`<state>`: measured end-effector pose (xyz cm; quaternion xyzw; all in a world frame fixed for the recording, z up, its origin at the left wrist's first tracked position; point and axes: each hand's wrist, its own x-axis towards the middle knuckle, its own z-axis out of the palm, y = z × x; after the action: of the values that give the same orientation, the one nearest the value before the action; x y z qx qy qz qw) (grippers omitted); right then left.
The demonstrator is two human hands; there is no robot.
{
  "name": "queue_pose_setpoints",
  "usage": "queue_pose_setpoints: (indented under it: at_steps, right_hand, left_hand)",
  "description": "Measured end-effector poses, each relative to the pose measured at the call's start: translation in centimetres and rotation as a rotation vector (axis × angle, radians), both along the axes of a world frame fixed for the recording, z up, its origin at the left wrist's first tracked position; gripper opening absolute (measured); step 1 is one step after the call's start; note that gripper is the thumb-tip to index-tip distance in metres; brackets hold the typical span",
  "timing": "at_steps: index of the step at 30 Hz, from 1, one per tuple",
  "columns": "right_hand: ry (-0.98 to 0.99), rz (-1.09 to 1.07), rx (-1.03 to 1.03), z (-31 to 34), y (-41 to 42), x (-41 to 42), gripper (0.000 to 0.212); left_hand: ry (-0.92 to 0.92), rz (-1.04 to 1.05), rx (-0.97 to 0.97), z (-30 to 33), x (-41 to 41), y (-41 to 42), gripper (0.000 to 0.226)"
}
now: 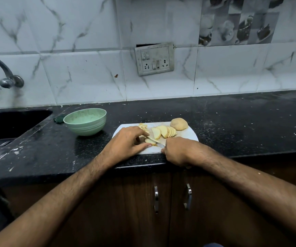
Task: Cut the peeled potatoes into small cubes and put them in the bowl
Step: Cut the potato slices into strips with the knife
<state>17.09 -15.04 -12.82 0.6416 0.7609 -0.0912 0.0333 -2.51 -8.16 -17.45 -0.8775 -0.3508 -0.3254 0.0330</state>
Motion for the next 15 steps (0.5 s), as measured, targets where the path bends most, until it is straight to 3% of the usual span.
queue_pose_setpoints:
  at_steps: [9,12,15]
  right_hand:
    - [-0.124,0.009,-0.068,2.3,0.6,-0.1,0.018]
    - [-0.233,0.052,0.074,1.7,-1.1,-0.7,0.012]
    - [-0.37,0.128,0.281,-0.1,-3.0,-1.1,0.026]
  left_hand:
    - [0.029,0.021,-0.033,0.2,0.1,0.3,0.039]
    - [0.016,0.031,-0.027,-0.1,-0.1,0.5,0.041]
    - [0.016,0.009,-0.029,-0.4,-0.1,0.8,0.044]
